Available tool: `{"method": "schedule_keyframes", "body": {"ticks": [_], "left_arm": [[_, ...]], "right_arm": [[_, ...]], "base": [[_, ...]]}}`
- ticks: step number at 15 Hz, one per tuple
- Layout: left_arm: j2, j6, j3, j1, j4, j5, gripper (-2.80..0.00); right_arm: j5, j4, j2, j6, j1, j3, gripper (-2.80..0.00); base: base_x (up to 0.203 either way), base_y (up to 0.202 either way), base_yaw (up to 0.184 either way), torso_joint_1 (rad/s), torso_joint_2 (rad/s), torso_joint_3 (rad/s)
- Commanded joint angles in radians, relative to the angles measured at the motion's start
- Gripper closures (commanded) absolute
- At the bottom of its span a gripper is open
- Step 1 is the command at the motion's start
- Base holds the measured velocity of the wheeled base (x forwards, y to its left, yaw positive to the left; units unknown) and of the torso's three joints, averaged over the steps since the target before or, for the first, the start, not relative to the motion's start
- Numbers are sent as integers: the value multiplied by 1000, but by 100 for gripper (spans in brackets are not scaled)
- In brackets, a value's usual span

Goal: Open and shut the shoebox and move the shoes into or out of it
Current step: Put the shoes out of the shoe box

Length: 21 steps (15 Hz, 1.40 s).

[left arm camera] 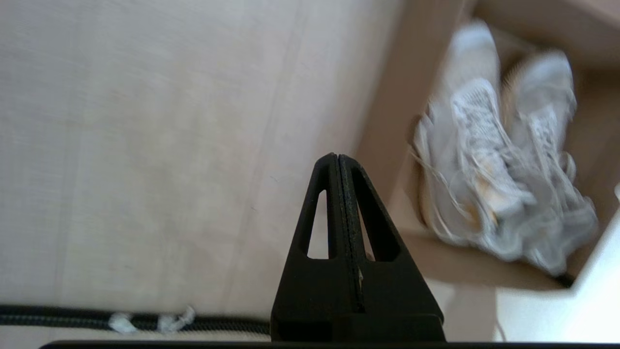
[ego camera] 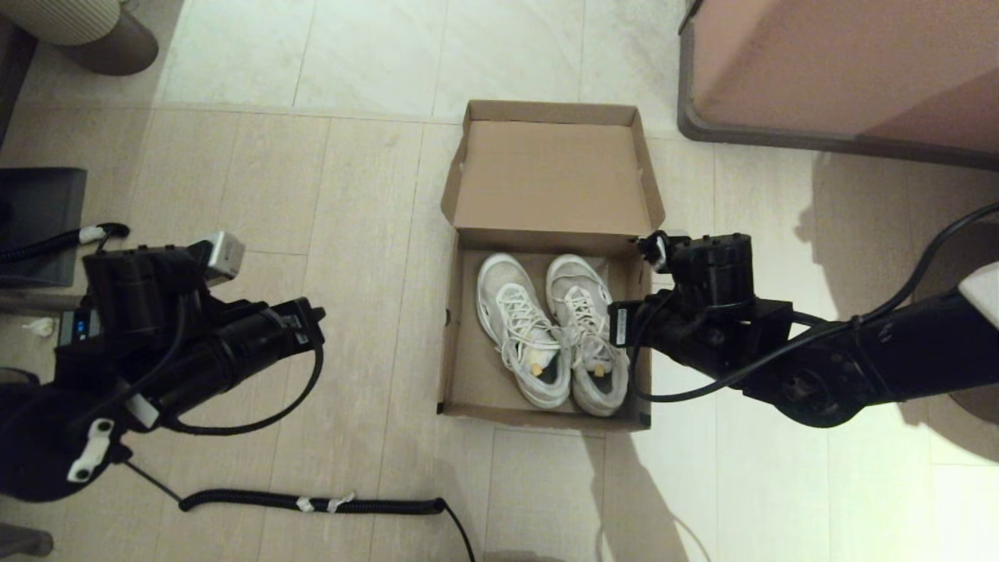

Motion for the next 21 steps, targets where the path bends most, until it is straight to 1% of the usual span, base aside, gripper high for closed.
{"method": "schedule_keyframes", "body": {"ticks": [1, 3, 5, 8, 10, 12, 14, 17, 20, 21], "left_arm": [[-3, -1, 28, 11, -40, 7, 0], [6, -1, 28, 17, -43, 9, 0], [2, -1, 31, 17, -41, 9, 0], [-11, 2, 26, 19, -43, 9, 0], [-20, 1, 28, 19, -43, 9, 0], [-25, 1, 25, 25, -43, 9, 0], [-25, -1, 25, 27, -44, 9, 0], [-24, -5, 28, 39, -44, 7, 0], [-24, -5, 28, 39, -44, 7, 0], [-24, -5, 31, 39, -44, 7, 0]], "right_arm": [[-3, -95, 113, -2, 22, 3, -280], [-8, -177, 189, -2, 56, 10, -280], [-22, -190, 213, 4, 85, 40, -280], [-44, -191, 246, 33, 96, 40, -280], [-58, -193, 294, 38, 98, 31, -280], [-77, -243, 366, 35, 96, -4, -280], [-100, -282, 443, 29, 90, -90, -280], [-116, -293, 503, 29, 68, -197, -280], [-155, -292, 554, 28, 45, -262, -280], [-156, -292, 557, 28, 44, -263, 0]], "base": [[0, 0, 0, 0, 0, 0], [0, 0, 0, 0, 0, 0], [0, 0, 0, 0, 0, 0], [0, 0, 0, 0, 0, 0], [0, 0, 0, 0, 0, 0], [0, 0, 0, 0, 0, 0], [0, 0, 0, 0, 0, 0], [0, 0, 0, 0, 0, 0], [0, 0, 0, 0, 0, 0], [0, 0, 0, 0, 0, 0]]}}
